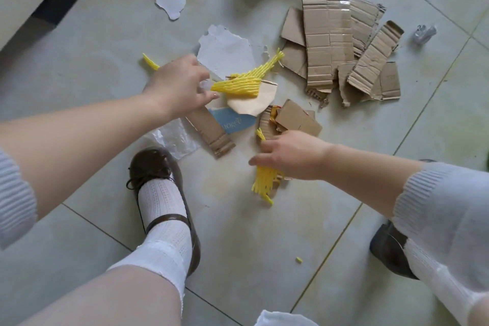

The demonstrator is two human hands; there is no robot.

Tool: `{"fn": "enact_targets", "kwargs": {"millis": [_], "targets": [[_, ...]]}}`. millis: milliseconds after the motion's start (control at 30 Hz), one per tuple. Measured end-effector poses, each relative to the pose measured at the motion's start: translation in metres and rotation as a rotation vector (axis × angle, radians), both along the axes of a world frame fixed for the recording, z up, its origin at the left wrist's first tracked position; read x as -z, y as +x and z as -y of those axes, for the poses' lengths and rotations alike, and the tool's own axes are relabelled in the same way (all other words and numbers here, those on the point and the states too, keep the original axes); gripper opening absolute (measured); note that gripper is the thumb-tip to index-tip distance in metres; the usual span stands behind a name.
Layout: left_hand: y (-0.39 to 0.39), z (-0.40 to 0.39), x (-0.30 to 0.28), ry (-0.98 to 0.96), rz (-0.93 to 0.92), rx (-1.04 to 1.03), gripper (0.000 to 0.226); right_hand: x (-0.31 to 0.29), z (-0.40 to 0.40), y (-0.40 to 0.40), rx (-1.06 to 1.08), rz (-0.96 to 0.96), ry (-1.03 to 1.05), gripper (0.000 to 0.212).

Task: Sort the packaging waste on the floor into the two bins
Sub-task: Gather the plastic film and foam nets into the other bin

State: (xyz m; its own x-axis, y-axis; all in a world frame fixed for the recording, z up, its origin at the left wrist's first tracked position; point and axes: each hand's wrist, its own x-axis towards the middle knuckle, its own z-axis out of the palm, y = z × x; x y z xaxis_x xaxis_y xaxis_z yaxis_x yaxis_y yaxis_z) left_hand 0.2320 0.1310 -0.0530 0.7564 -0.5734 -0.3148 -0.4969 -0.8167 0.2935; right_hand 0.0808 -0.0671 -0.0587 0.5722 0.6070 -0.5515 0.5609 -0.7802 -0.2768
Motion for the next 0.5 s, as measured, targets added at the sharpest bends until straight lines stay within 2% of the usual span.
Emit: {"fn": "enact_targets", "kwargs": {"millis": [133,233,333,400,500], "targets": [[0.004,0.025,0.014,0.148,-0.025,0.13,0.044,0.016,-0.015,-0.01,-0.013,-0.009,-0.057,0.034],[0.004,0.036,0.016,0.223,0.035,0.199,0.035,0.021,-0.014,-0.012,0.093,0.011,-0.073,0.026],[0.006,0.035,0.011,0.115,0.038,0.147,0.033,0.017,-0.01,-0.012,0.231,0.091,0.046,0.024],[0.008,0.027,0.007,0.018,0.037,0.074,0.035,0.011,-0.006,-0.01,0.343,0.119,0.091,0.034],[0.01,0.007,-0.002,-0.157,0.061,-0.013,0.046,-0.002,-0.002,-0.004,0.536,0.165,0.191,0.037]]}}
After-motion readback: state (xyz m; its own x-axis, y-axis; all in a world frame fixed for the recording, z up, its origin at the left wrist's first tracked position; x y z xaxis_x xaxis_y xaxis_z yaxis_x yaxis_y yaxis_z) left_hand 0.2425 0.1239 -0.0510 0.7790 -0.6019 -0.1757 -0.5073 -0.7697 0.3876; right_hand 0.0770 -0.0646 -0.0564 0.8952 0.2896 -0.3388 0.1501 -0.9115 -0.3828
